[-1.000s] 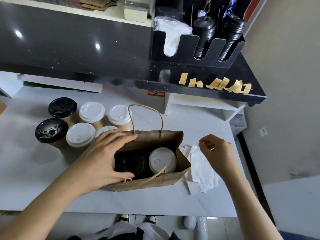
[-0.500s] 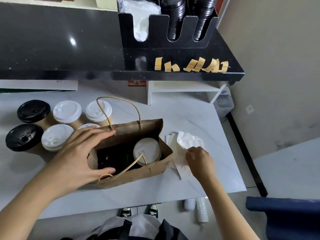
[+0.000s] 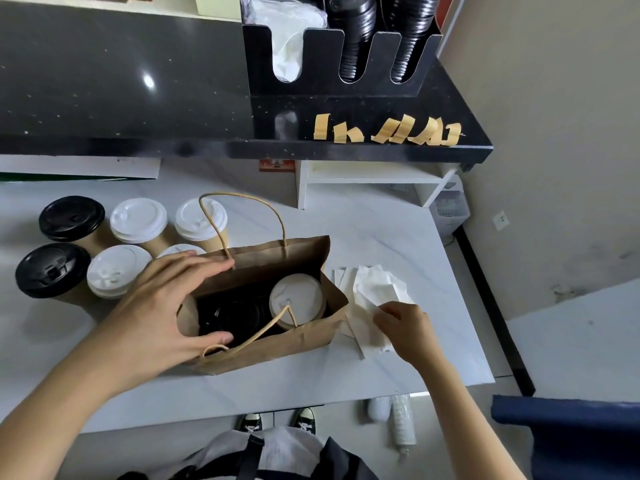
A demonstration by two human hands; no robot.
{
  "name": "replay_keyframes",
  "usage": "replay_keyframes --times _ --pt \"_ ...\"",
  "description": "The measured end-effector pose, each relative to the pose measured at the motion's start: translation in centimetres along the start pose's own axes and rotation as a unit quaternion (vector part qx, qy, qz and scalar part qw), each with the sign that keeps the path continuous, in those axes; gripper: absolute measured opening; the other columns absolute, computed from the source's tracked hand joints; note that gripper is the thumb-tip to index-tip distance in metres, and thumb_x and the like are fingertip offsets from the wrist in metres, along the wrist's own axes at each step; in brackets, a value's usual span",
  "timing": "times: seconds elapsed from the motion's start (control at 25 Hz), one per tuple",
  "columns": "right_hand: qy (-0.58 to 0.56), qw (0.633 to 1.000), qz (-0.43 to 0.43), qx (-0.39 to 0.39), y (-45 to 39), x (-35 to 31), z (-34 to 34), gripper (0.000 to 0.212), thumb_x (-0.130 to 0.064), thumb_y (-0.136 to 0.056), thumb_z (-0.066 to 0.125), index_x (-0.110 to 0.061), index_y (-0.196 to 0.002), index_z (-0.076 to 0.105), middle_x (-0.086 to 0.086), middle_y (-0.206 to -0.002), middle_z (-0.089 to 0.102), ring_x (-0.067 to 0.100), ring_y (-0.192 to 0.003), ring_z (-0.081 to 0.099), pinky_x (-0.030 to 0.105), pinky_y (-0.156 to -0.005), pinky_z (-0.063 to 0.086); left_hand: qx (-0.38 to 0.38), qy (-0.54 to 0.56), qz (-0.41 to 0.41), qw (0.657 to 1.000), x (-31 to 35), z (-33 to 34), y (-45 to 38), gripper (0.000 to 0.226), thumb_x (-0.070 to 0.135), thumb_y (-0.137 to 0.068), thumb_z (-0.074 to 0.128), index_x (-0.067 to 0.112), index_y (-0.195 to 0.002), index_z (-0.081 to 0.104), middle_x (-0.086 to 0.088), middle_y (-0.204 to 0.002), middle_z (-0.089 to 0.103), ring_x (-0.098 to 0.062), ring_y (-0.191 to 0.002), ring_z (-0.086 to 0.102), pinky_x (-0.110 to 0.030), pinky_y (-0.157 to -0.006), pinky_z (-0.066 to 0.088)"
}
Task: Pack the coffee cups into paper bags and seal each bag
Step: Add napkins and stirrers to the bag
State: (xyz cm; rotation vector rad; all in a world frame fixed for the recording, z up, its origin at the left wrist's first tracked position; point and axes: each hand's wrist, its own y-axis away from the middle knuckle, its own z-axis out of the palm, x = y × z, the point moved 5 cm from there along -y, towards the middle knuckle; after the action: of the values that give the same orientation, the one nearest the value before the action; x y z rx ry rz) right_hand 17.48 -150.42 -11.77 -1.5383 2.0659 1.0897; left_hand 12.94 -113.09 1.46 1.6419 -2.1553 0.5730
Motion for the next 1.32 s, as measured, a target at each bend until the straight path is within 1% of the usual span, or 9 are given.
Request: replay_keyframes --times 0.2,0.36,0.48,0.6,0.76,0.96,1.16,1.24,1.32 --pt "0.002 0.996 -0.027 0.087 0.4 -0.1 -2.5 0.009 -0.015 -0.093 0.068 -0.017 -0.093 0.077 0.001 -0.072 0.071 0.02 -0.072 0.062 0.018 -0.056 0.042 -0.004 -0.004 -0.001 1.0 0.0 0.1 0.0 0.084 0.072 -0.063 0.063 0.043 -0.142 0.051 0.033 -0.138 0.046 -0.005 -0.14 0.035 -0.029 -0.114 0.027" --pt "-0.041 0.979 -0.074 0.186 0.9 -1.3 -5.4 0.007 -0.023 -0.093 0.07 -0.029 -0.094 0.075 -0.018 -0.075 0.072 0.0 -0.075 0.063 0.009 -0.057 0.042 -0.003 -0.005 -0.001 1.0 -0.1 0.1 0.0 0.083 0.071 -0.064 0.062 0.044 -0.141 0.051 0.039 -0.138 0.043 -0.001 -0.138 0.033 -0.007 -0.111 0.015" --pt "-0.048 0.979 -0.109 0.165 1.0 -2.3 -5.9 0.014 -0.025 -0.094 0.07 -0.036 -0.086 0.073 -0.027 -0.077 0.07 -0.004 -0.077 0.064 0.006 -0.062 0.043 -0.004 -0.006 -0.005 1.0 -0.1 0.1 0.0 0.082 0.071 -0.064 0.061 0.045 -0.141 0.051 0.039 -0.138 0.043 0.0 -0.139 0.032 -0.01 -0.111 0.016" --pt "-0.037 0.988 -0.092 0.12 0.7 -1.8 -5.2 0.021 -0.021 -0.096 0.067 -0.038 -0.086 0.074 -0.016 -0.075 0.073 0.006 -0.076 0.066 0.014 -0.061 0.044 -0.004 -0.007 -0.006 1.0 -0.1 0.1 0.0 0.081 0.072 -0.065 0.06 0.046 -0.141 0.051 0.042 -0.136 0.041 -0.001 -0.139 0.032 -0.022 -0.112 0.023" --pt "0.035 0.971 -0.105 0.211 0.6 -2.5 -6.0 0.022 -0.008 -0.1 0.054 -0.023 -0.112 0.063 0.003 -0.073 0.068 0.026 -0.07 0.059 0.036 -0.063 0.045 -0.001 -0.001 -0.006 1.0 0.0 0.0 0.0 0.079 0.07 -0.065 0.06 0.045 -0.14 0.052 0.045 -0.135 0.04 -0.003 -0.139 0.034 -0.026 -0.113 0.025" --pt "0.165 0.917 -0.209 0.297 0.6 -4.7 -7.3 0.017 0.009 -0.093 0.054 -0.002 -0.102 0.062 0.015 -0.088 0.057 0.039 -0.062 0.05 0.037 -0.053 0.038 -0.001 0.001 -0.005 1.0 -0.1 0.1 0.0 0.078 0.07 -0.066 0.06 0.045 -0.139 0.054 0.04 -0.137 0.044 -0.007 -0.139 0.036 -0.032 -0.114 0.028" --pt "0.259 0.92 -0.225 0.19 0.1 -3.8 -0.8 0.026 0.018 -0.079 0.063 0.004 -0.098 0.074 0.021 -0.096 0.068 0.043 -0.078 0.064 0.048 -0.067 0.053 -0.002 -0.002 -0.001 1.0 -0.1 0.2 0.1 0.076 0.069 -0.067 0.061 0.043 -0.138 0.055 0.029 -0.136 0.051 -0.01 -0.139 0.038 -0.035 -0.115 0.029" --pt "0.293 0.927 -0.179 0.148 -0.1 -2.2 1.3 0.014 -0.002 -0.089 0.064 0.0 -0.1 0.074 0.018 -0.101 0.068 0.042 -0.089 0.064 0.048 -0.077 0.051 -0.006 -0.004 -0.001 1.0 -0.2 0.2 0.1 0.075 0.069 -0.068 0.061 0.043 -0.138 0.055 0.028 -0.136 0.051 -0.01 -0.139 0.038 -0.034 -0.115 0.028" --pt "0.33 0.926 -0.132 0.125 -0.2 -0.8 2.4 0.026 -0.03 -0.094 0.066 -0.008 -0.107 0.07 0.011 -0.105 0.067 0.037 -0.097 0.062 0.045 -0.082 0.048 -0.006 -0.007 0.001 1.0 -0.2 0.2 0.1 0.074 0.068 -0.068 0.061 0.043 -0.138 0.055 0.027 -0.136 0.051 -0.01 -0.139 0.038 -0.034 -0.115 0.029"
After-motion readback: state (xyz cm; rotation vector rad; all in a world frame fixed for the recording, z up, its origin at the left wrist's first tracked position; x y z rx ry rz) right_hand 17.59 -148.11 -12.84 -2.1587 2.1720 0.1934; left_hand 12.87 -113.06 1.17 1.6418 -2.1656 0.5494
